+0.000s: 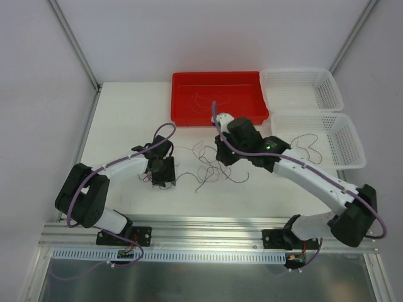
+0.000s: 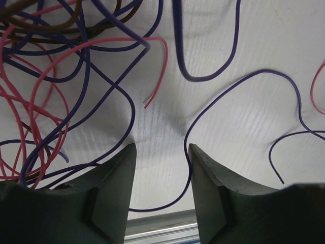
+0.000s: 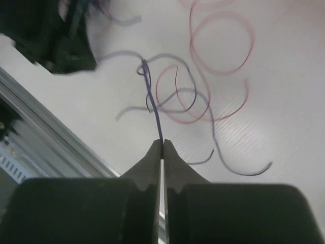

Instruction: Untangle the cables

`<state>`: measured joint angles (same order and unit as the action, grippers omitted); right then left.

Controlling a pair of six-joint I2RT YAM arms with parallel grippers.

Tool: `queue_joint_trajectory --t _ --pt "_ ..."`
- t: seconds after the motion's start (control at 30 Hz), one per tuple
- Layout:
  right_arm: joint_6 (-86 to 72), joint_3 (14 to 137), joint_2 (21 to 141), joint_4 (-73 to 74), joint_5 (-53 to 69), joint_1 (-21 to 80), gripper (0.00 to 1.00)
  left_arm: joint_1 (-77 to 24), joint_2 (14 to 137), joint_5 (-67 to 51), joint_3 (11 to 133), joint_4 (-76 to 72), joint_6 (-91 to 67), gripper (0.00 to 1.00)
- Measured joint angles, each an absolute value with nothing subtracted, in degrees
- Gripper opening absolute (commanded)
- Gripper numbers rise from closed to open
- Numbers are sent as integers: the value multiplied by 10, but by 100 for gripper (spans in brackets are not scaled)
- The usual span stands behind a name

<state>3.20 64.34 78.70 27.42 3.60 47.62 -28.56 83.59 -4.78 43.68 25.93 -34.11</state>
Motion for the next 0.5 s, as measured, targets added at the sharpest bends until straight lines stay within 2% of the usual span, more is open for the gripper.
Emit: queue_joint_trajectory --t 0.27,0.5 --pt "117 898 649 372 -73 469 1 -285 841 -39 437 260 -341 43" --pt "156 947 579 378 -142 462 1 -285 841 -39 437 260 -342 42"
